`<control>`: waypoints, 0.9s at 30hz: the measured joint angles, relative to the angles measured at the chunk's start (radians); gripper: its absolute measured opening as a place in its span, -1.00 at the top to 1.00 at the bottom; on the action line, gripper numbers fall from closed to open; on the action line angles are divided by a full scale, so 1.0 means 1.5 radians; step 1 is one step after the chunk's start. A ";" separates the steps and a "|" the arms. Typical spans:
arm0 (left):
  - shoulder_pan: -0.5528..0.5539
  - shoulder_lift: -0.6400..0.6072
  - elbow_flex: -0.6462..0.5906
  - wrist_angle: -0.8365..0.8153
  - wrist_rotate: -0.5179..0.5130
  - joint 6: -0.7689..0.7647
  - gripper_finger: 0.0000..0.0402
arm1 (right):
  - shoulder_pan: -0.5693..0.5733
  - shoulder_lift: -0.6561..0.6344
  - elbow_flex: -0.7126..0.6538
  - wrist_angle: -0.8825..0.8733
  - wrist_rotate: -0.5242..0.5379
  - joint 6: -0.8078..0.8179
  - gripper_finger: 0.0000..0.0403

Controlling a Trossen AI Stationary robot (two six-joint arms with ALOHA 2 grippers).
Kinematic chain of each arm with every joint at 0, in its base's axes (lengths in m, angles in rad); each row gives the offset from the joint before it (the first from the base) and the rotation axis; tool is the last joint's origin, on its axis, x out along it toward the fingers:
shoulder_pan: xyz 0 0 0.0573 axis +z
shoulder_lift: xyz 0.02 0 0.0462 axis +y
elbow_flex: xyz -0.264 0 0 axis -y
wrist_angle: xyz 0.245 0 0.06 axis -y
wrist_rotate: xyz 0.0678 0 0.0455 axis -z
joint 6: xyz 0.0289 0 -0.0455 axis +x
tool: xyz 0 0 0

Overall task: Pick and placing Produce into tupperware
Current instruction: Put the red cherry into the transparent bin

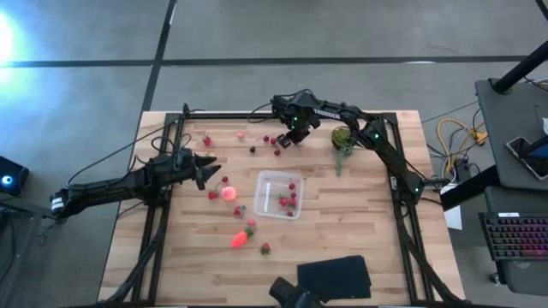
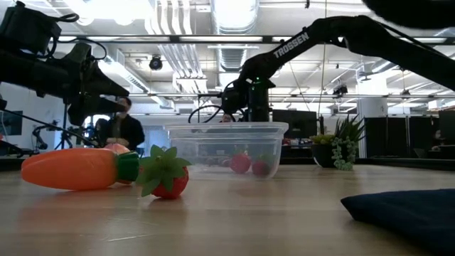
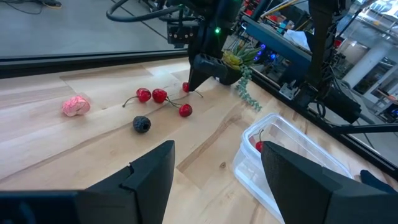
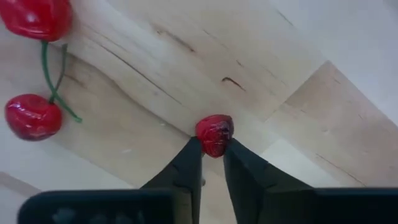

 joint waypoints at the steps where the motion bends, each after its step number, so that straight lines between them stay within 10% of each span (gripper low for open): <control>1: 0.000 0.000 0.000 0.000 0.000 0.000 -0.13 | 0.000 0.000 0.000 0.000 -0.001 -0.002 0.78; 27: 0.000 -0.001 0.000 0.000 0.000 0.000 -0.13 | 0.269 -0.117 0.116 -0.143 -0.150 -0.061 0.77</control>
